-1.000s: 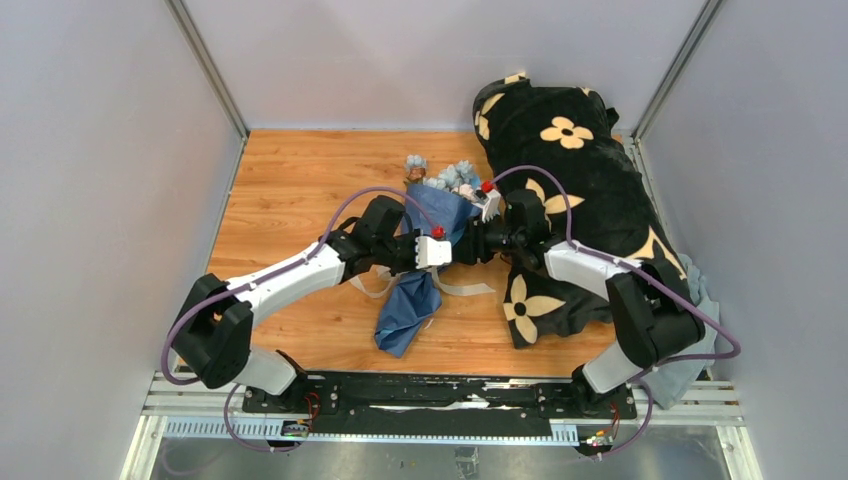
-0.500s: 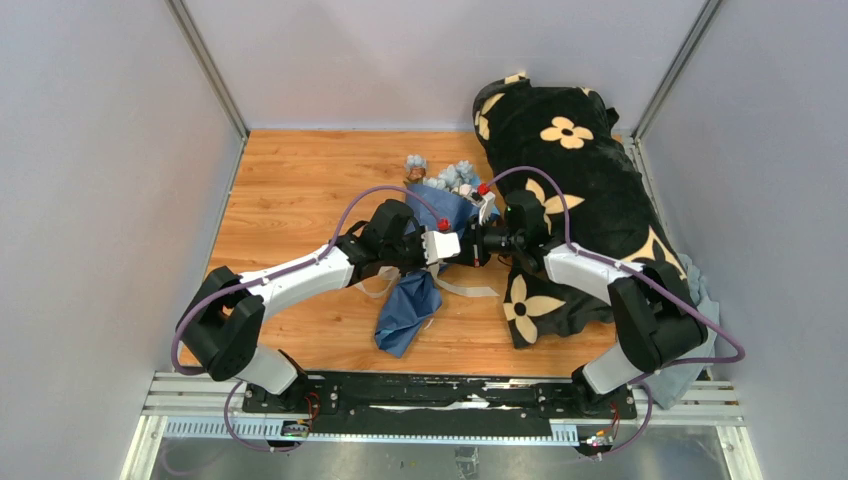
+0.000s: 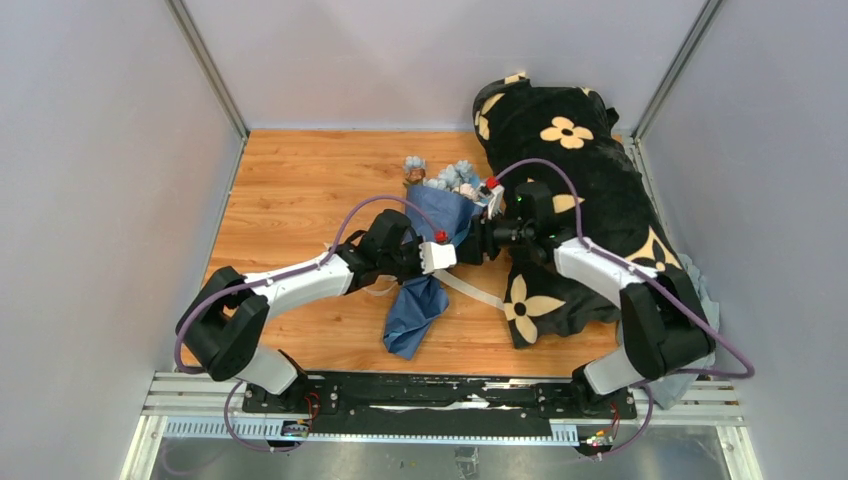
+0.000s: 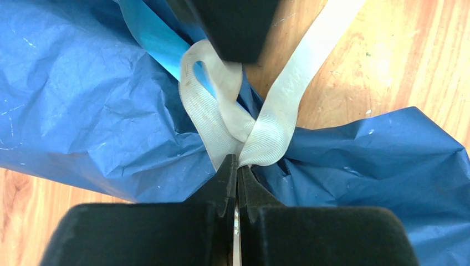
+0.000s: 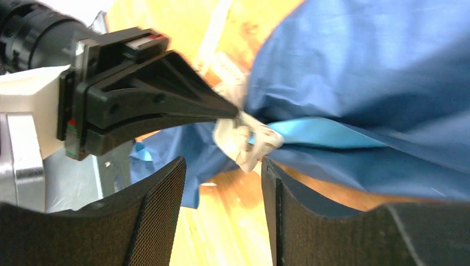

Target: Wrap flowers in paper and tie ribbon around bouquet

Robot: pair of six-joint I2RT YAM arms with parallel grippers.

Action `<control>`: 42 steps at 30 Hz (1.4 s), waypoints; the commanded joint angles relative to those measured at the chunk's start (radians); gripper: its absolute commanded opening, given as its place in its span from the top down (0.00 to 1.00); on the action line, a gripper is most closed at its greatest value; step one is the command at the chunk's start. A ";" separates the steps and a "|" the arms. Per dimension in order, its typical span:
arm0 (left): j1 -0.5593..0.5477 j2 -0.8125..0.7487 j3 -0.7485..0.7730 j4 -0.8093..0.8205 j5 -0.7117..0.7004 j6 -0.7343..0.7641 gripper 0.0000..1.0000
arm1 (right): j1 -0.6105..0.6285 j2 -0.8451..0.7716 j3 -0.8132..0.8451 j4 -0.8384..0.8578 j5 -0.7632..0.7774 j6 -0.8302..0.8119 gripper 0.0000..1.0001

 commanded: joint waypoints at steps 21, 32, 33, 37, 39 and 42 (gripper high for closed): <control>-0.006 -0.024 -0.001 0.043 0.031 0.016 1.00 | -0.033 0.203 -0.025 0.284 -0.035 0.275 0.87; -0.004 -0.022 0.022 0.043 -0.009 0.031 1.00 | -0.007 0.317 -0.056 0.700 -0.148 0.511 0.87; -0.004 -0.023 0.023 0.043 -0.013 0.031 1.00 | -0.007 0.325 -0.056 0.730 -0.161 0.529 0.87; -0.004 -0.034 0.025 0.041 0.006 0.027 1.00 | 0.000 0.338 -0.052 0.748 -0.179 0.532 0.87; -0.004 -0.039 0.026 0.035 0.011 0.024 1.00 | 0.006 0.330 -0.050 0.736 -0.190 0.513 0.86; -0.004 -0.038 0.026 0.031 0.001 0.023 1.00 | 0.016 0.305 -0.049 0.650 -0.197 0.443 0.84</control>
